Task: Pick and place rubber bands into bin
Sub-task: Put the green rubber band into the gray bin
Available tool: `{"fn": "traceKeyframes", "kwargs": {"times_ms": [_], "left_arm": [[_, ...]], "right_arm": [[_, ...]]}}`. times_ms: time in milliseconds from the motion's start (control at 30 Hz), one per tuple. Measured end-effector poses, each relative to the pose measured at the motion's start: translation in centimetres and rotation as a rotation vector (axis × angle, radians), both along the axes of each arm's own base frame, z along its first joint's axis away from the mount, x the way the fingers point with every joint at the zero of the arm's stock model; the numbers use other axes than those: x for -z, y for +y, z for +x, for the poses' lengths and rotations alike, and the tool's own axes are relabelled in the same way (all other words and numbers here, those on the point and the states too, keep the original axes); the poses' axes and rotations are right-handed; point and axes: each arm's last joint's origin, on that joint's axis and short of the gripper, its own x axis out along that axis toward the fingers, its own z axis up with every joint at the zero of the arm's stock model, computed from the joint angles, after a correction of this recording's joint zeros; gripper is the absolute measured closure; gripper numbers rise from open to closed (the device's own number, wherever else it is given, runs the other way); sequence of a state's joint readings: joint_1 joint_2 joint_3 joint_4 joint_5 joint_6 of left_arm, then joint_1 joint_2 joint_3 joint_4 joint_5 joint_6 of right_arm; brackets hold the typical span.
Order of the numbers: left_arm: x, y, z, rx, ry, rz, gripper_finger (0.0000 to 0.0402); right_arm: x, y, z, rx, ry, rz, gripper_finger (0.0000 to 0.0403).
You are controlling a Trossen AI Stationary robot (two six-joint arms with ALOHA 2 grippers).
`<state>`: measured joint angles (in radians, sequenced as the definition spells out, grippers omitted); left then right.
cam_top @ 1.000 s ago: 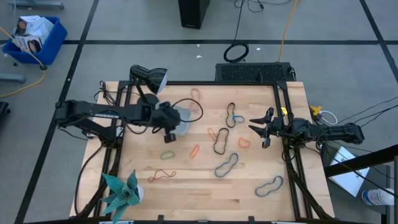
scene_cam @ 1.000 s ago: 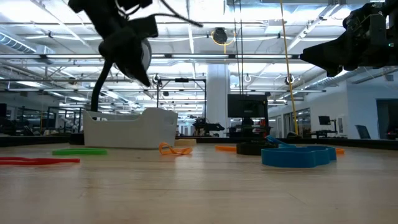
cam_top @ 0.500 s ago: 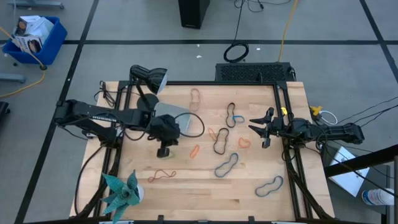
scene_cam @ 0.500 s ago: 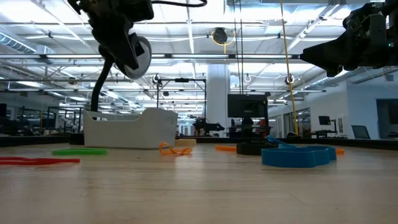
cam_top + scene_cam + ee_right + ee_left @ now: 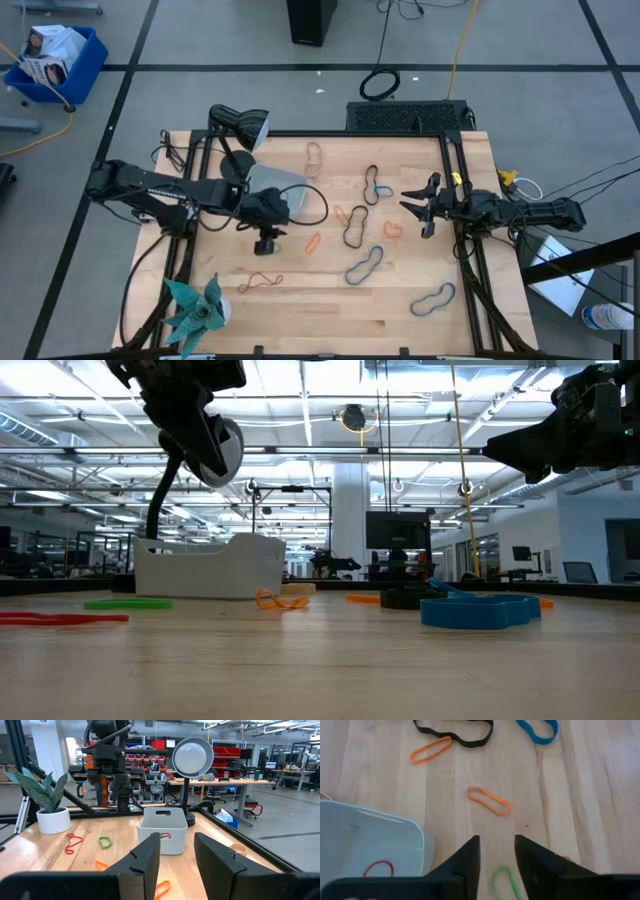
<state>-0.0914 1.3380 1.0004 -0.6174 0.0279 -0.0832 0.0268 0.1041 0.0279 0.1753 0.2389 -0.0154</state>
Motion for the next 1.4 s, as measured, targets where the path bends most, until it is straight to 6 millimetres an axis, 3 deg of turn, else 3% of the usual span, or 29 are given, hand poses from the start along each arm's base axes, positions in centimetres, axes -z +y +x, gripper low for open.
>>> {"fn": "traceKeyframes", "kwargs": {"times_ms": [200, 400, 733, 1400], "left_arm": [[0.0, -0.5, -0.1, -0.068, 0.019, -0.1, 0.0237], [0.8, -1.3, -1.1, -0.121, 0.145, -0.103, 0.0243], [5.6, -1.5, -2.6, -0.212, 0.291, -0.108, 0.0267], [12.2, -1.1, -5.1, -0.29, 0.212, -0.12, 0.027]], "right_arm": [[0.0, 0.0, 0.0, 0.0, 0.0, 0.0, 0.0287], [0.0, 0.0, 0.0, 0.0, 0.0, 0.0, 0.0287], [0.0, 0.0, 0.0, 0.0, -0.001, 0.0, 0.0287], [0.0, 0.0, 0.0, 0.0, 0.0, 0.0, 0.0287]]}}
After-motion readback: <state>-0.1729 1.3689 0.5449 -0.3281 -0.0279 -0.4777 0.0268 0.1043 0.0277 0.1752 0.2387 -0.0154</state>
